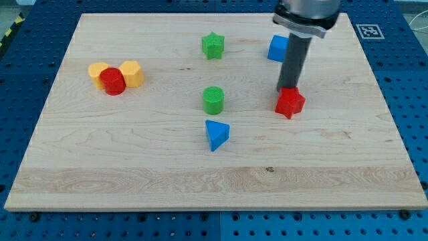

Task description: Slide the red star a bit up

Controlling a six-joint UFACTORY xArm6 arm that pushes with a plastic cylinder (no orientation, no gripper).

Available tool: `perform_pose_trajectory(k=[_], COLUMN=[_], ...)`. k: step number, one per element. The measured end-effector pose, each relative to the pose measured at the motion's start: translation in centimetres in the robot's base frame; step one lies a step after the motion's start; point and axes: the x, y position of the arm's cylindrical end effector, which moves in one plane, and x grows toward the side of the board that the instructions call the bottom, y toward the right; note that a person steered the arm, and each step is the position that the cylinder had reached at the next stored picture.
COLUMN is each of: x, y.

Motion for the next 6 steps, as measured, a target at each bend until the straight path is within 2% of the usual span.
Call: perform_pose_trajectory(k=[1,2,3,5,6], x=[0.6,3.1,6.5,6.5,2.7], y=[4.3,7.4,7.4,1.4,-2.2])
